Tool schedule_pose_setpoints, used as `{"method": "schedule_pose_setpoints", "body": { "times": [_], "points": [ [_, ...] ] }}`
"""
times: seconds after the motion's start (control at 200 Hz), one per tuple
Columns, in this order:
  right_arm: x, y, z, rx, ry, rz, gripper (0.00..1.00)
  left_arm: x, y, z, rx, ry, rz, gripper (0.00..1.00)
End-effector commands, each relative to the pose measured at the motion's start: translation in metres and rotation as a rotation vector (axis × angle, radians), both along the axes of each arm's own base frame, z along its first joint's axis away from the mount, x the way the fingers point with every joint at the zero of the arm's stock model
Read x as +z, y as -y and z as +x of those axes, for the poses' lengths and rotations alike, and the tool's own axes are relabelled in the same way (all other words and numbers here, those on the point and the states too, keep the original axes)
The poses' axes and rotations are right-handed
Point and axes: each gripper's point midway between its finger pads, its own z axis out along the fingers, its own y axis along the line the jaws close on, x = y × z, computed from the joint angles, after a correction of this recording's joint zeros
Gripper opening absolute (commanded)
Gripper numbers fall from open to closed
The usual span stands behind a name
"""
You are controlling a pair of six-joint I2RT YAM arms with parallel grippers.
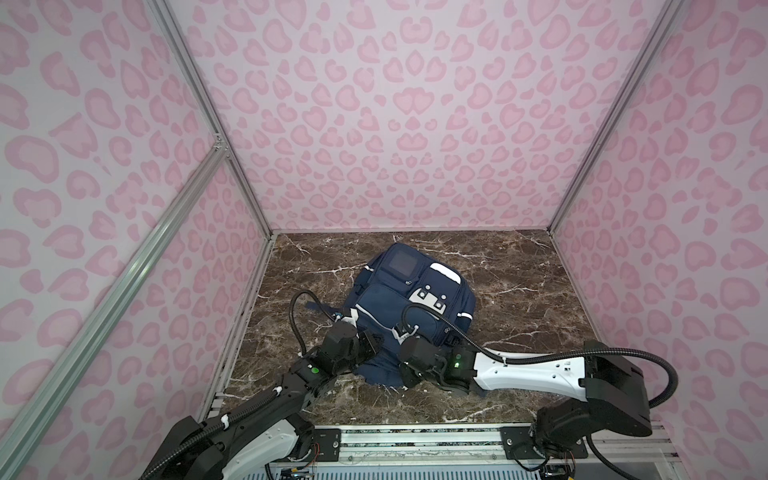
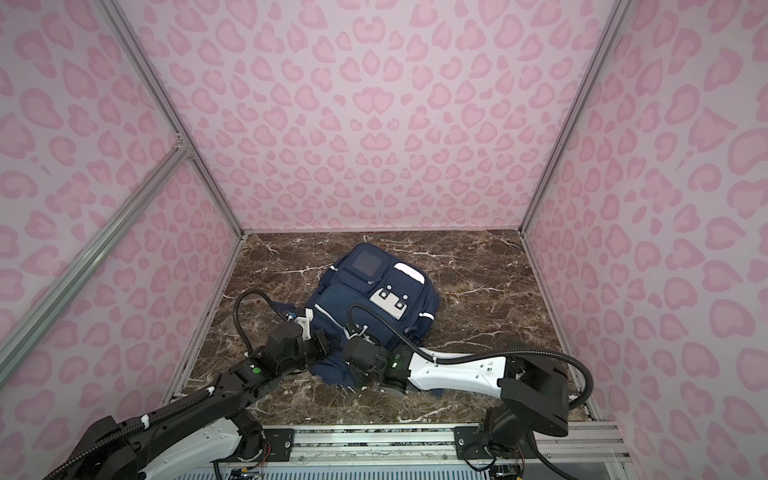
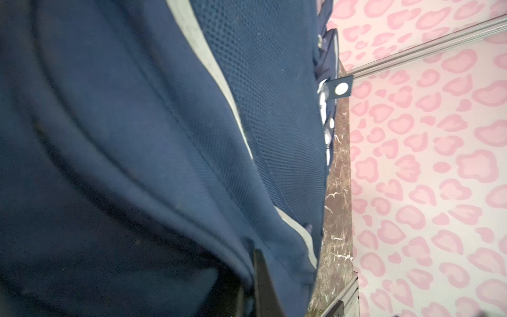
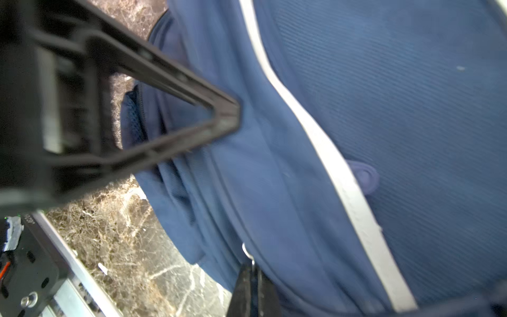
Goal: Pack books, pencil case, and school supplies into a backpack
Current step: Zip the student bag at the center of the table.
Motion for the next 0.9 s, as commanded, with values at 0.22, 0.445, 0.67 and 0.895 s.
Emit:
{"method": "schedule_pose_setpoints", "body": {
  "times": [0.22,0.445,0.67,0.895],
  "points": [
    [-0.029,0.131,0.029,-0.233,-0.014,-0.209,0.00,-0.005,-0.015,-0.002,0.006,0.009,0.081,0.03],
    [-0.015,0.164,0.073,-0.342,0.018,-0.190,0.00,-0.008,0.016,-0.020,-0.086,-0.010,0.024,0.03],
    [0.004,0.166,0.093,-0.354,0.054,-0.170,0.00,0.001,0.060,-0.043,-0.214,0.000,-0.022,0.09],
    [0.019,0.187,0.088,-0.441,0.088,-0.184,0.97,0.031,0.057,-0.039,-0.231,0.086,0.041,0.67]
  ]
}}
